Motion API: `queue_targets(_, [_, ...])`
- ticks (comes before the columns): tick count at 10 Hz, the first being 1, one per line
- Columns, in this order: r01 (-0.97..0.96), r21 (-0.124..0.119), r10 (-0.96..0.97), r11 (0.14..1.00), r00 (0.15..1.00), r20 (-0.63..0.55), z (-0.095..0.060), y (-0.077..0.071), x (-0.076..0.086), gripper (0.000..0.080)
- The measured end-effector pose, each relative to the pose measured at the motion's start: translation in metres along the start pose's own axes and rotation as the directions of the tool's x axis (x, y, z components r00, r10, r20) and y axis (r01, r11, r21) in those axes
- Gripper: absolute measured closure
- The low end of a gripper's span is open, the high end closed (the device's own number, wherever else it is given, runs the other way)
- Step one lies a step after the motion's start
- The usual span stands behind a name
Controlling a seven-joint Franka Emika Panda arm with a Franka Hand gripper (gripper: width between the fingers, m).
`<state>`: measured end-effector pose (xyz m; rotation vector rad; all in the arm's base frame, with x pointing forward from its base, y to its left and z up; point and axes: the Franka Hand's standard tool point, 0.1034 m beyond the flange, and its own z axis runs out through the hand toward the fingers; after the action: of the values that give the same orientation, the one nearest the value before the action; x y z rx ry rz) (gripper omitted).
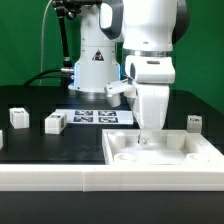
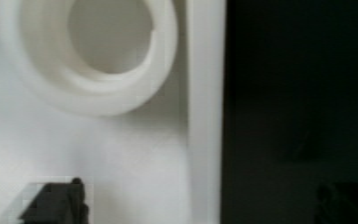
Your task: Assemble one leg
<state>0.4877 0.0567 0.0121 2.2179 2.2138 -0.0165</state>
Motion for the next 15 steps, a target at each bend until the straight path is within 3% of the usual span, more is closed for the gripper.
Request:
queue_targets(3, [0.0,-0.003,0.0,1.0,1.0,0.0,-0.001,0.001,0.0,0.0151])
queue_targets(6, [-0.094,-0.047,0.095,0.994,0.995,0.005,-0.042,-0.007,0.018,0.0151])
queue_targets(11, [-0.163,-0.045,0.163,0.986,0.987,0.0,-0.039,-0.008,0.017,0.0151])
queue_targets(12, [-0.351,-0.056,0.349,0.935,0.936,-0.038,-0.035,-0.016,0.02,0.0151])
queue_targets(14, [-0.633,-0.04,0.628,0.773,0.773,-0.086,-0.033,-0.027,0.047,0.0151])
queue_targets(15, [-0.771,-0.007,0.767,0.637,0.635,-0.096,-0.031,-0.031,0.069,0.0151])
